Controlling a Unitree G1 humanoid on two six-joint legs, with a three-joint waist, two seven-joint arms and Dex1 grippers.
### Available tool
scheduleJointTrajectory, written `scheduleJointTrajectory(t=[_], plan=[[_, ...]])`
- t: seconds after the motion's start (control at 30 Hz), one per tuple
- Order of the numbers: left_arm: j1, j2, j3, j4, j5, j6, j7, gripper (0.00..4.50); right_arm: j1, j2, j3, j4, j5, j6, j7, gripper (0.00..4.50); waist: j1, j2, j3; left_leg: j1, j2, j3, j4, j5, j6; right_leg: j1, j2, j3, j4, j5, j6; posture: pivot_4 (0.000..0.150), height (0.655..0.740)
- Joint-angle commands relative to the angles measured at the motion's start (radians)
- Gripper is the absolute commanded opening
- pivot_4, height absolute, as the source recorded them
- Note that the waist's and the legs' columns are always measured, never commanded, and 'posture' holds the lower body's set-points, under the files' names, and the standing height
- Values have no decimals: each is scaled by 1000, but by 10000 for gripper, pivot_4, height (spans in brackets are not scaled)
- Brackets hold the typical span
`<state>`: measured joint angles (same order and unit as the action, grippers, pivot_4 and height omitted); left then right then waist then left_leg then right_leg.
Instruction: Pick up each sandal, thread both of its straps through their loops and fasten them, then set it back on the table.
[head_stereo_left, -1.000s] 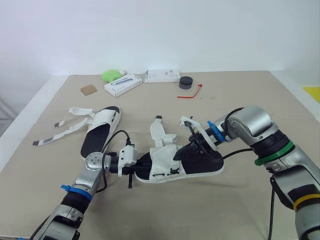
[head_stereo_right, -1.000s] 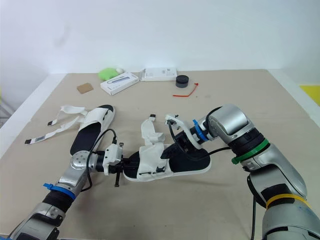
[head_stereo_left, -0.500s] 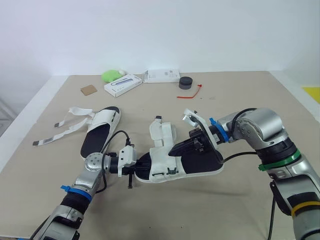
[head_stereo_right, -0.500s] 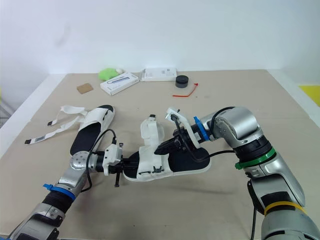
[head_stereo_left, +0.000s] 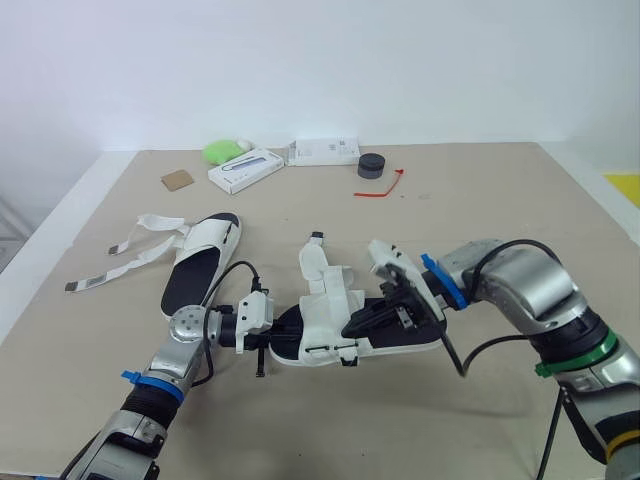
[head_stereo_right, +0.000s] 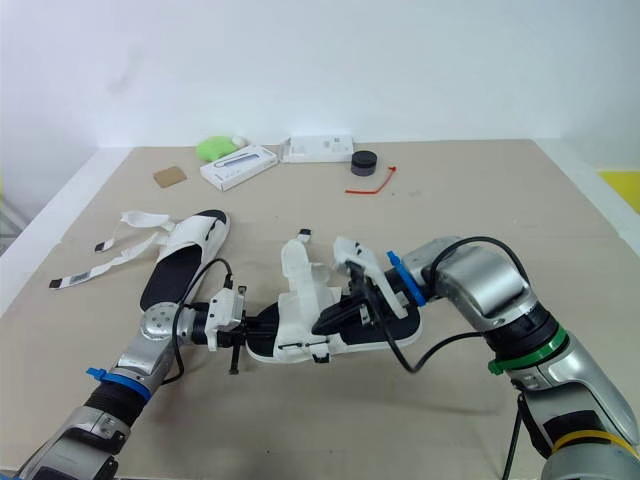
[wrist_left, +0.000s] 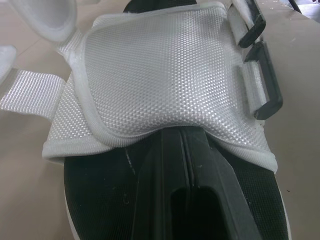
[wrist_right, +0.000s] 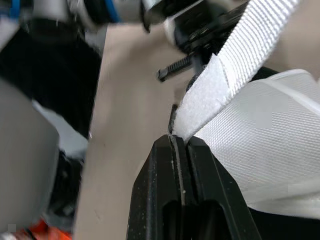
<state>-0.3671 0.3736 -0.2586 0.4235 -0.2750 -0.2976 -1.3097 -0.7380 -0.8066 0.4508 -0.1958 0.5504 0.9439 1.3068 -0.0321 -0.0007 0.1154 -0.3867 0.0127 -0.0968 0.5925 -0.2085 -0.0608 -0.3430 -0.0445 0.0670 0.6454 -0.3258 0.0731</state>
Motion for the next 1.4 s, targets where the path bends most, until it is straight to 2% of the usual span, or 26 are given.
scheduleJointTrajectory(t=[0.03,0.17,0.23,0.27,0.37,0.43,0.53,0.63,0.73,0.83,0.93,1.03,1.13,1.23,1.4], plan=[[128,52,-110,209,157,81,-10,0,6,-26,82,-16,-120,-67,-3,102,-1,0,0,0,0,0,0,0,0,0,0,0,0,0,0,1500,7400],[127,53,-112,209,158,80,-11,0,4,-56,145,-30,-167,-59,32,102,-1,-3,-2,6,2,0,0,-1,-2,4,0,-1,0,-3,-6,1500,7400],[125,53,-114,211,159,79,-11,0,5,-85,135,-41,-147,-47,70,7229,-1,-5,-3,9,2,0,0,-3,-5,7,0,-1,0,-5,-7,1500,7400],[124,52,-114,211,159,79,-11,0,5,-100,127,-46,-137,-41,88,12456,-1,-6,-3,10,2,0,0,-4,-6,8,-1,0,0,-6,-7,1500,7400],[120,48,-116,214,161,78,-13,0,-13,-119,77,-23,-106,3,103,19033,0,-7,-4,11,1,0,0,-6,-10,9,-2,0,0,-9,-5,1500,7400],[117,45,-119,215,162,78,-17,0,-33,-114,2,13,-50,61,101,27775,1,-7,-3,11,1,0,0,-7,-11,10,-2,0,0,-8,-2,1500,7400],[114,43,-123,217,163,77,-21,0,-42,-117,-103,26,33,131,106,27775,2,-5,-2,11,0,0,0,-7,-11,10,-2,0,0,-7,-2,1500,7400],[109,39,-128,223,167,76,-26,0,25,-179,-230,-43,146,206,120,27775,6,-5,-2,11,1,0,0,-7,-11,10,-2,-1,0,-8,-2,1500,7400],[102,36,-129,233,169,73,-28,0,176,-257,-373,-178,275,280,114,27775,12,-7,-2,10,0,-1,-1,-8,-13,10,-2,-1,-1,-10,-1,1500,7400],[99,35,-129,237,169,72,-30,0,347,-273,-462,-301,343,317,37,27775,10,-6,-2,11,1,1,0,-10,-15,10,-1,-1,-1,-11,-2,1500,7400],[98,36,-130,240,169,71,-32,0,499,-223,-501,-400,345,306,-96,27775,11,-8,-2,11,1,1,0,-11,-15,10,-1,-2,-1,-12,-1,1500,7400],[94,36,-133,243,170,69,-37,0,560,-110,-456,-412,260,268,-291,27775,10,-9,-3,12,1,2,1,-10,-15,11,-2,-1,-1,-14,-4,1500,7400],[90,38,-136,239,170,72,-42,0,544,-5,-436,-387,227,282,-429,27775,9,-8,-3,12,0,2,2,-11,-16,10,-3,1,-1,-14,-4,1500,7400],[83,38,-138,239,173,72,-44,0,528,60,-445,-381,261,327,-494,27775,9,-9,-3,12,0,2,2,-11,-15,10,-3,1,-1,-14,-4,1500,7400],[82,37,-138,230,172,78,-48,0,519,86,-443,-410,308,350,-526,27775,9,-8,-3,11,1,0,0,-10,-15,10,0,1,-1,-14,-4,1500,7400]])
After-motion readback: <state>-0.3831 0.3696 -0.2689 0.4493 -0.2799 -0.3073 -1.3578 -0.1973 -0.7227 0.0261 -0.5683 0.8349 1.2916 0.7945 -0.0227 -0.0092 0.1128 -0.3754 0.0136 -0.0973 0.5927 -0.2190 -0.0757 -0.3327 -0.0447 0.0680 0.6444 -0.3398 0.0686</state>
